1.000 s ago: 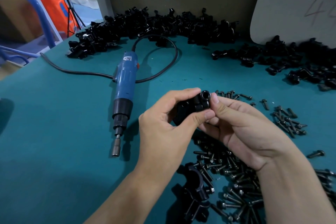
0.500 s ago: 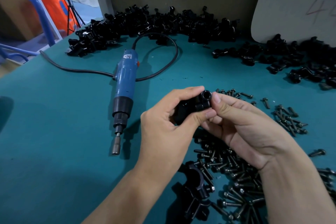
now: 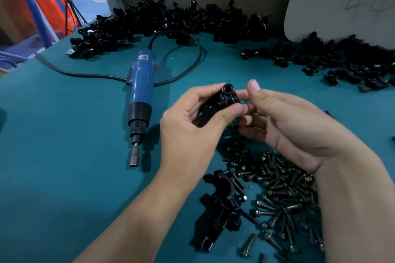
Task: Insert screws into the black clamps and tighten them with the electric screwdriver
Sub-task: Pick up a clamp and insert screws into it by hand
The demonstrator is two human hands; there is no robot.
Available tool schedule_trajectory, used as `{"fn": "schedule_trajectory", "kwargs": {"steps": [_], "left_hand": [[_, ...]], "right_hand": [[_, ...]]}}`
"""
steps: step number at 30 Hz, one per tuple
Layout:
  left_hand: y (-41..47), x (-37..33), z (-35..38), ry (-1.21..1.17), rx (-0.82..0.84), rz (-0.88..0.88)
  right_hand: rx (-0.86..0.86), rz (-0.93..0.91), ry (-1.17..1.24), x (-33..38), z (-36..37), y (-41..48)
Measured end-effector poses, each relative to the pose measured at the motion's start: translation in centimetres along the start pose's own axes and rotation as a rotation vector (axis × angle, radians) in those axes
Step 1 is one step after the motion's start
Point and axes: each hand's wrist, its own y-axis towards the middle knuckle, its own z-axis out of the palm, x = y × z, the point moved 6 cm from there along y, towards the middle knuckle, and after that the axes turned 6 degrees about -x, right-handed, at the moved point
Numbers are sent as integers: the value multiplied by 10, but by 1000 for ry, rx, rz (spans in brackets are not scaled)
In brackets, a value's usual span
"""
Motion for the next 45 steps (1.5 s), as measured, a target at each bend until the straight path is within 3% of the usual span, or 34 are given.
{"fn": "schedule_trajectory", "kwargs": {"steps": [3, 5, 9, 12, 16, 21, 26, 31, 36, 45], "left_hand": [[0, 4, -2, 37, 1, -39], [0, 8, -2, 41, 5, -70], [1, 12, -3, 11, -5, -112], [3, 14, -4, 10, -6, -125], [2, 16, -4, 38, 14, -135], [2, 17, -1, 21, 52, -157], [0, 17, 4, 57, 129, -163], [-1, 17, 8, 51, 161, -148], [-1, 18, 7, 35, 154, -137], [-2, 15, 7, 74, 143, -137]], "right_hand": [[-254, -104, -464, 22, -26, -11], [-329, -179, -704, 37, -40, -28], [-144, -126, -1119, 26, -35, -58], [-125, -95, -1250, 4, -27, -62], [-249, -178, -1178, -1, -31, -60], [-282, -234, -1171, -5, -34, -56], [-322, -294, -749, 15, -41, -55], [-141, -325, -432, 41, -32, -39], [-22, -311, -426, 37, -28, -25], [31, -363, -491, 35, -23, -15]]}}
